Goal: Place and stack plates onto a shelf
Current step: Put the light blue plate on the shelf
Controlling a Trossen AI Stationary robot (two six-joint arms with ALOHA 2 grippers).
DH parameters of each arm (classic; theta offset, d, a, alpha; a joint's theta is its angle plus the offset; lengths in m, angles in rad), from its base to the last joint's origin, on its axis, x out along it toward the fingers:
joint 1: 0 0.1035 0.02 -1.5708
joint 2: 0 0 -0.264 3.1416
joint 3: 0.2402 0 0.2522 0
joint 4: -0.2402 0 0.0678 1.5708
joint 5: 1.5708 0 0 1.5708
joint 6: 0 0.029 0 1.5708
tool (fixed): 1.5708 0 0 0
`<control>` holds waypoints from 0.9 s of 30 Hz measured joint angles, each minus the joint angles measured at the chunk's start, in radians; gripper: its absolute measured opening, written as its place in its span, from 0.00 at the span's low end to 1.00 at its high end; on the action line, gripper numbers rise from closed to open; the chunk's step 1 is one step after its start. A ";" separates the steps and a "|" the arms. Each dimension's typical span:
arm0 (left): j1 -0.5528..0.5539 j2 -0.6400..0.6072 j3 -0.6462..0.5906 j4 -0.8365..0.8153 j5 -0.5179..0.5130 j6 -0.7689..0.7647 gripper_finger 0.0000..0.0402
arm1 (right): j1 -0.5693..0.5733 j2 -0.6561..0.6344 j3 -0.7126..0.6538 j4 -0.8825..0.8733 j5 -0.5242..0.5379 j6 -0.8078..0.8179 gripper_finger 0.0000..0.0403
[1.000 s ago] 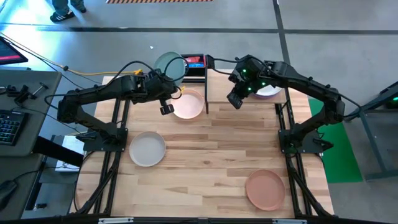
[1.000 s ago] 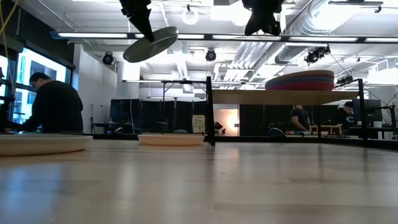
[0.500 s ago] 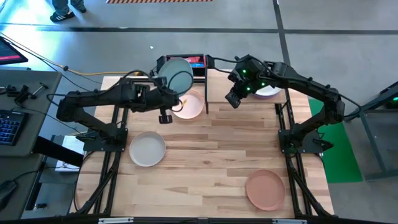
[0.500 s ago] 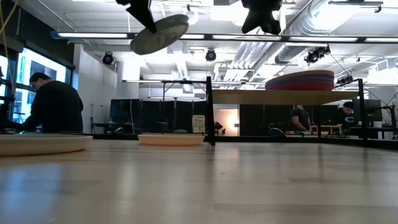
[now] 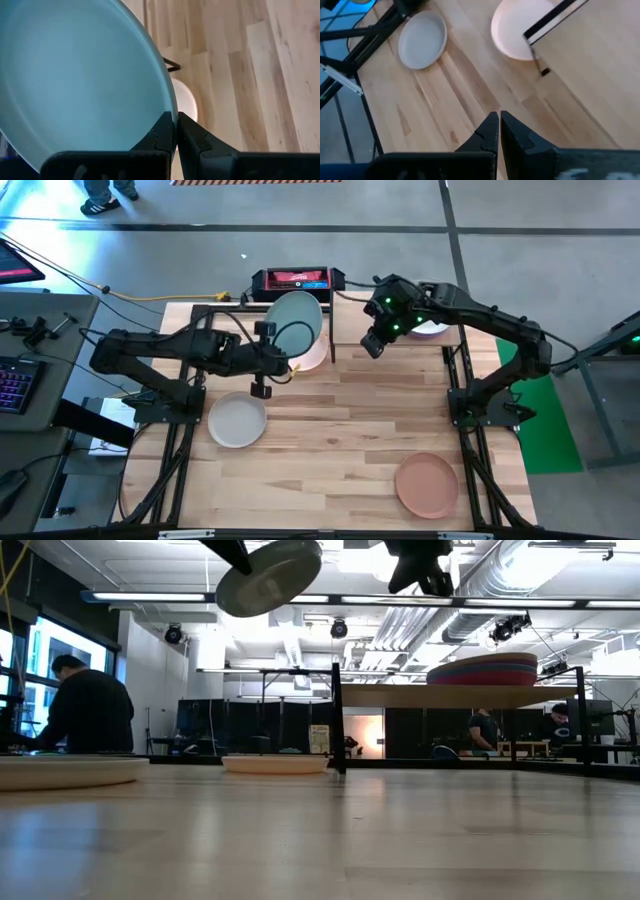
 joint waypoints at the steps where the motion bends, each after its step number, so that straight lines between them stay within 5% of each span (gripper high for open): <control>1: -0.006 0.000 0.000 0.000 0.000 0.005 0.00 | 0.007 0.006 0.000 0.001 0.000 0.000 0.00; 12: -0.063 0.000 0.000 -0.004 0.000 -0.009 0.00 | 0.100 0.051 0.000 0.008 0.000 0.191 0.00; 27: -0.109 0.000 0.000 -0.005 -0.003 -0.020 0.00 | 0.210 0.050 0.000 0.003 -0.001 0.192 0.00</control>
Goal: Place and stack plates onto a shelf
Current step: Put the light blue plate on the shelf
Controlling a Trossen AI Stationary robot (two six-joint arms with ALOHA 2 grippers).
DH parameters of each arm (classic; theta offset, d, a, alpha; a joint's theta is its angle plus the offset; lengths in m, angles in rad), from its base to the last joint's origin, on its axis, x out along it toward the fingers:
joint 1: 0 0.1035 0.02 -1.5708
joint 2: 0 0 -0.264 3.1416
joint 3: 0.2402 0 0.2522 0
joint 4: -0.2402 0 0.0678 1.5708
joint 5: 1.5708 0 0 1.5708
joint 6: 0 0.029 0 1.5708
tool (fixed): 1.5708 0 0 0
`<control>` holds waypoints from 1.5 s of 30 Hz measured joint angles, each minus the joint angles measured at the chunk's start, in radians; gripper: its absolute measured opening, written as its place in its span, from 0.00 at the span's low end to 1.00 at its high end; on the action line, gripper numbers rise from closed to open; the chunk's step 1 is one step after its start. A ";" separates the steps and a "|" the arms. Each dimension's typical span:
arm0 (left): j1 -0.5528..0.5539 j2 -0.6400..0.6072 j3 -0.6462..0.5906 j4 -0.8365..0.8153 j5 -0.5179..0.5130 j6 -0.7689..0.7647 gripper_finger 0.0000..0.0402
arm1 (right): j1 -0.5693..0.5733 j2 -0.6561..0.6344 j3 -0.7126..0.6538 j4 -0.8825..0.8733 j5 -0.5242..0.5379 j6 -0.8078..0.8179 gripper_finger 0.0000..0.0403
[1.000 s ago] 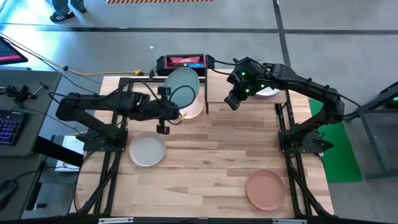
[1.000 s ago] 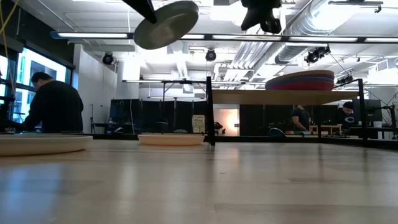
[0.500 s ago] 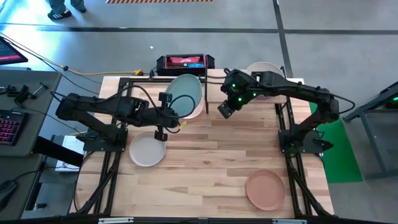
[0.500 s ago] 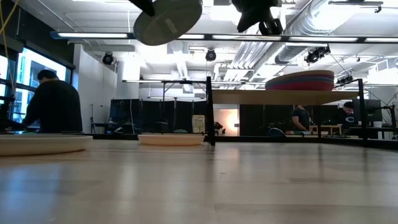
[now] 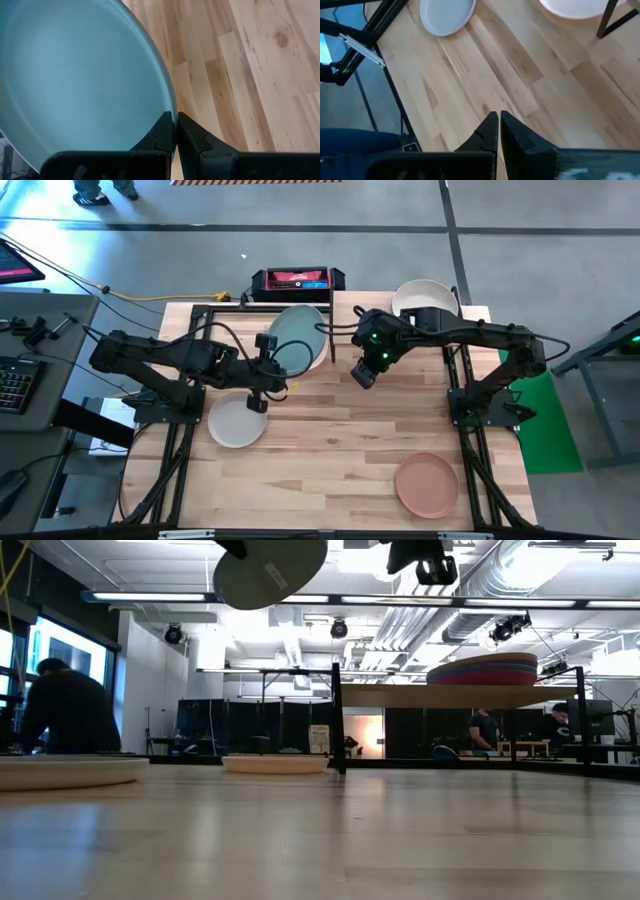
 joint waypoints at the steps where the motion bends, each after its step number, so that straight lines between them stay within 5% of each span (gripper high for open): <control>1: 0.000 0.000 0.000 0.000 0.000 0.000 0.00 | 0.000 0.000 0.000 0.000 0.000 0.000 0.00; 14: 0.000 0.000 0.000 0.000 -0.001 0.000 0.00 | -0.004 0.000 0.000 0.001 0.136 0.000 0.00; 22: -0.022 0.000 0.000 0.000 -0.001 0.000 0.00 | 0.015 0.000 0.000 0.027 0.088 0.095 0.01; 35: -0.025 0.000 0.000 0.000 -0.001 0.000 0.00 | 0.023 0.000 0.000 0.042 0.056 -0.005 0.48; 45: -0.025 0.000 0.000 0.000 -0.001 0.105 0.00 | 0.023 0.000 0.000 0.053 0.086 0.024 0.55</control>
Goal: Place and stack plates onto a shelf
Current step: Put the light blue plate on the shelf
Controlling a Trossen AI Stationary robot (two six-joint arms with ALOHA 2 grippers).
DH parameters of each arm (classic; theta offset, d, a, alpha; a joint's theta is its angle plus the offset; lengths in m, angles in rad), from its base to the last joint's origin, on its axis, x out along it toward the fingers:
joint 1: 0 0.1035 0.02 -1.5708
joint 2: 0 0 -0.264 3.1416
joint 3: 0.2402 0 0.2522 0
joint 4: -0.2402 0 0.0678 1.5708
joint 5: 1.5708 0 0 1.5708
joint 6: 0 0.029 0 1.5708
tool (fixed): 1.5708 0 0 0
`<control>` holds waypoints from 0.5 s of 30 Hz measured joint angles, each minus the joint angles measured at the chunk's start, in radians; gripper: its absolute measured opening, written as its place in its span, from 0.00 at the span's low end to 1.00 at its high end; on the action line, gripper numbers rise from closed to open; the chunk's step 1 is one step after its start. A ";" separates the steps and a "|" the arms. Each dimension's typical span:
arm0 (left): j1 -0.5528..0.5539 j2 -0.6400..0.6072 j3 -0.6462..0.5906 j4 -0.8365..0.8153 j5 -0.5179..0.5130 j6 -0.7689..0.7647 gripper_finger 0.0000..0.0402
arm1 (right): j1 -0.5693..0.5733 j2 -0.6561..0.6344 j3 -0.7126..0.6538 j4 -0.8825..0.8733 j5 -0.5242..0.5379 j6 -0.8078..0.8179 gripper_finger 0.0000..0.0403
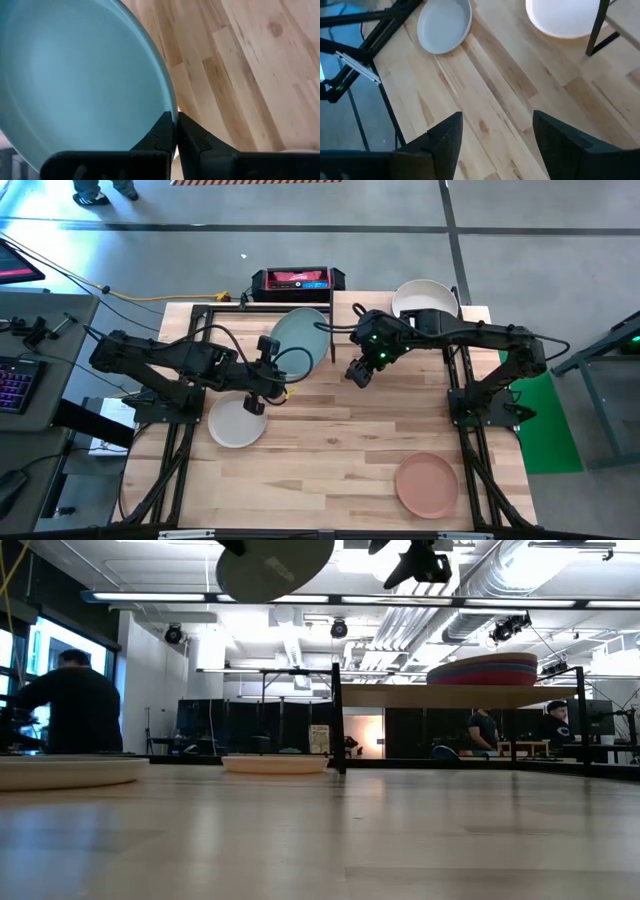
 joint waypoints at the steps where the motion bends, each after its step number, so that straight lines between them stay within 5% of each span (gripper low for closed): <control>1: 0.000 0.000 0.000 0.000 0.000 0.020 0.00 | 0.000 0.001 0.000 0.008 0.011 -0.005 0.55; 10: 0.003 0.000 0.000 -0.021 -0.081 0.234 0.00 | -0.031 0.022 0.000 0.033 0.037 0.080 0.55; 15: 0.028 0.000 -0.001 -0.155 -0.101 0.229 0.00 | -0.020 0.024 0.000 0.061 0.024 0.113 0.55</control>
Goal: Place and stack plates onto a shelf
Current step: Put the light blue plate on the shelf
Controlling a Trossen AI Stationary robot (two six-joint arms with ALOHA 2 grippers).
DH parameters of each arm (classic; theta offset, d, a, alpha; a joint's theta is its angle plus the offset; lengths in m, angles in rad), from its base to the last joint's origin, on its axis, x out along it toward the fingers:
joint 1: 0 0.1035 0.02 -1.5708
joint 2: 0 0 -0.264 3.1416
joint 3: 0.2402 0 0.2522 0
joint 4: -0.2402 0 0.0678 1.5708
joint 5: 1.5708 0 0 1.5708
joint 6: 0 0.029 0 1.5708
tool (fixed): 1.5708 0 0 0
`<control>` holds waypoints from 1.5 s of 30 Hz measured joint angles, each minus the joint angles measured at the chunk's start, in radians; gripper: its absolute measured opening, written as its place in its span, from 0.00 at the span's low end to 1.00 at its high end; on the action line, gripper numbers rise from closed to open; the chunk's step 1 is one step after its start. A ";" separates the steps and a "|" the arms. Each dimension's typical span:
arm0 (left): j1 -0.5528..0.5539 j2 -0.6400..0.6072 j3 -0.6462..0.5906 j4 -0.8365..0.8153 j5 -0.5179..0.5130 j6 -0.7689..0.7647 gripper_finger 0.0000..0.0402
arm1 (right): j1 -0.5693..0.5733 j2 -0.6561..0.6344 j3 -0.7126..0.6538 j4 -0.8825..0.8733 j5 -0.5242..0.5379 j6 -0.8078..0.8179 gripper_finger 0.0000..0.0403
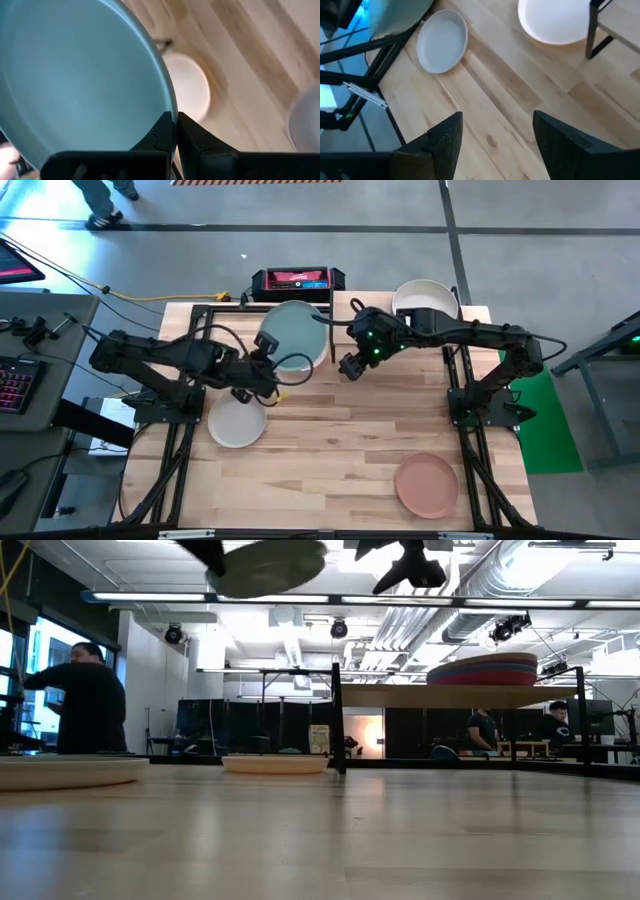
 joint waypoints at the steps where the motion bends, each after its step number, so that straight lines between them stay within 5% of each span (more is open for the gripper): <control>1: 0.004 0.000 -0.002 -0.022 0.000 -0.013 0.00 | 0.004 0.000 0.000 0.002 -0.001 0.001 0.55; 9: -0.013 0.012 -0.051 -0.039 0.118 -0.054 0.00 | 0.016 0.010 0.000 0.034 0.078 0.060 0.55; 35: -0.098 0.090 -0.111 -0.021 0.040 -0.080 0.00 | -0.026 0.139 0.000 0.258 0.163 0.185 0.55; 45: -0.098 0.097 -0.111 -0.009 0.035 -0.070 0.00 | -0.026 0.159 -0.001 0.254 0.156 0.222 0.32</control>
